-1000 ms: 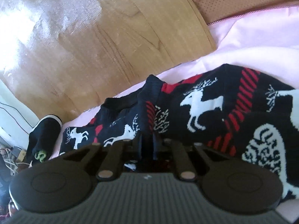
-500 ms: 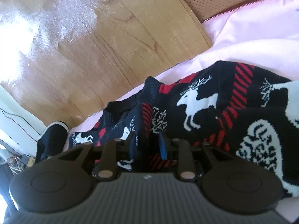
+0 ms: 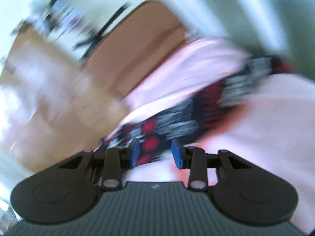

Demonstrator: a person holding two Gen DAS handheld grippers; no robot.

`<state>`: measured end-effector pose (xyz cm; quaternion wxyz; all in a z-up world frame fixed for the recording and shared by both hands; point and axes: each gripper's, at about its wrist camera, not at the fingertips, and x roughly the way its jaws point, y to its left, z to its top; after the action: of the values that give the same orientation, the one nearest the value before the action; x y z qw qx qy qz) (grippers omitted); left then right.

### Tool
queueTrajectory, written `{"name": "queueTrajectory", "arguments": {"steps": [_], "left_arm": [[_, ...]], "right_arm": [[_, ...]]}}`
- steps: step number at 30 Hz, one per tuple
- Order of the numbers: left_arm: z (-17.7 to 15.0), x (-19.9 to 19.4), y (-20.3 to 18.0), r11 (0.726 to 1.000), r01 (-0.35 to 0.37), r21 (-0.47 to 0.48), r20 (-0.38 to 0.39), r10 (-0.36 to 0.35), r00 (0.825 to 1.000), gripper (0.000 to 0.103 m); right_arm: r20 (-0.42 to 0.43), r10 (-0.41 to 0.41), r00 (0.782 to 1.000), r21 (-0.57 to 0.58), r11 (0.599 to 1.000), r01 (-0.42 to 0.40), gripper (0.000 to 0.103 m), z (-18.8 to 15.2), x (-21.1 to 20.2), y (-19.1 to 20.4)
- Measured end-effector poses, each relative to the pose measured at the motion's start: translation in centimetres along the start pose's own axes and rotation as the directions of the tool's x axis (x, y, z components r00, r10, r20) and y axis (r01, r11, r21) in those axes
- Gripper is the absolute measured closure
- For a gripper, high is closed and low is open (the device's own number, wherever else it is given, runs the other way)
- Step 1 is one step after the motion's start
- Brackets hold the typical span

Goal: Fold small clothes

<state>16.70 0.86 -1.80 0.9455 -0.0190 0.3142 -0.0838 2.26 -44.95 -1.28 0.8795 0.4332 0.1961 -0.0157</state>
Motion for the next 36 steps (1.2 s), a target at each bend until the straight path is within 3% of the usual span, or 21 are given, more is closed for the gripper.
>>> {"name": "queueTrajectory", "arguments": {"steps": [5, 8, 10, 12, 15, 17, 19, 22, 24, 26, 30, 31, 32, 34, 35, 36], "left_arm": [[0.0, 0.0, -0.1, 1.000, -0.002, 0.007, 0.001, 0.002, 1.000, 0.079], [0.0, -0.1, -0.1, 1.000, -0.002, 0.007, 0.001, 0.002, 1.000, 0.079], [0.1, 0.0, 0.0, 1.000, 0.003, 0.002, 0.000, -0.003, 1.000, 0.079], [0.1, 0.0, 0.1, 1.000, 0.005, -0.001, 0.000, -0.005, 1.000, 0.079], [0.0, 0.0, 0.0, 1.000, 0.005, 0.000, 0.001, -0.005, 1.000, 0.079], [0.0, 0.0, 0.1, 1.000, 0.012, -0.005, 0.002, -0.012, 1.000, 0.078], [0.1, 0.0, 0.4, 1.000, 0.023, -0.020, 0.000, -0.023, 1.000, 0.078], [0.4, -0.2, 0.4, 0.999, 0.043, -0.019, -0.012, -0.043, 0.999, 0.073], [0.9, -1.5, 0.8, 0.995, 0.087, -0.048, 0.000, -0.087, 0.996, 0.067], [1.6, -3.4, 1.8, 0.982, 0.156, -0.102, 0.049, -0.152, 0.987, 0.052], [3.1, -7.3, 5.2, 0.929, 0.283, -0.240, 0.157, -0.251, 0.955, 0.029], [3.3, -7.6, 6.1, 0.917, 0.287, -0.276, 0.168, -0.248, 0.954, 0.020], [3.3, -7.7, 6.7, 0.912, 0.278, -0.300, 0.171, -0.236, 0.957, 0.020], [3.2, -7.4, 7.3, 0.925, 0.235, -0.298, 0.150, -0.197, 0.969, 0.021], [3.0, -7.1, 7.4, 0.934, 0.209, -0.289, 0.135, -0.177, 0.975, 0.021], [2.8, -6.8, 7.6, 0.937, 0.202, -0.285, 0.126, -0.173, 0.977, 0.021]], "right_arm": [[0.108, -0.070, 0.992, 0.177, 0.983, 0.050, 0.056, 1.5, -1.7, -4.0], [0.101, -0.083, 0.991, 0.250, 0.967, 0.055, 0.052, 2.4, 0.1, -5.1], [0.096, -0.106, 0.990, 0.280, 0.957, 0.075, 0.056, 2.9, 1.7, -5.8], [0.099, -0.144, 0.985, 0.267, 0.957, 0.113, 0.086, 3.6, 3.2, -6.0], [0.107, -0.174, 0.979, 0.251, 0.957, 0.143, 0.093, 4.6, 4.5, -5.5], [0.134, -0.123, 0.983, 0.196, 0.976, 0.095, 0.094, 5.1, 4.3, -3.1], [0.161, -0.034, 0.986, 0.067, 0.998, 0.023, 0.094, 5.7, 4.2, 1.2], [0.140, 0.130, 0.982, -0.128, 0.985, -0.112, 0.094, 5.7, 4.7, 8.8], [0.101, 0.220, 0.970, -0.264, 0.946, -0.187, 0.094, 4.9, 5.5, 14.3], [0.047, 0.299, 0.953, -0.396, 0.881, -0.258, 0.094, 3.2, 6.7, 19.7], [-0.139, 0.385, 0.912, -0.555, 0.732, -0.394, 0.093, -3.0, 10.6, 28.3], [-0.191, 0.388, 0.902, -0.592, 0.687, -0.421, 0.091, -5.2, 11.5, 29.7], [-0.261, 0.379, 0.888, -0.615, 0.644, -0.455, 0.087, -7.5, 12.5, 30.5], [-0.485, 0.297, 0.822, -0.622, 0.544, -0.564, 0.080, -12.6, 14.8, 31.2], [-0.545, 0.253, 0.799, -0.629, 0.507, -0.589, 0.080, -14.5, 15.2, 30.7], [-0.560, 0.221, 0.798, -0.651, 0.479, -0.589, 0.080, -15.8, 15.0, 29.8]]}}
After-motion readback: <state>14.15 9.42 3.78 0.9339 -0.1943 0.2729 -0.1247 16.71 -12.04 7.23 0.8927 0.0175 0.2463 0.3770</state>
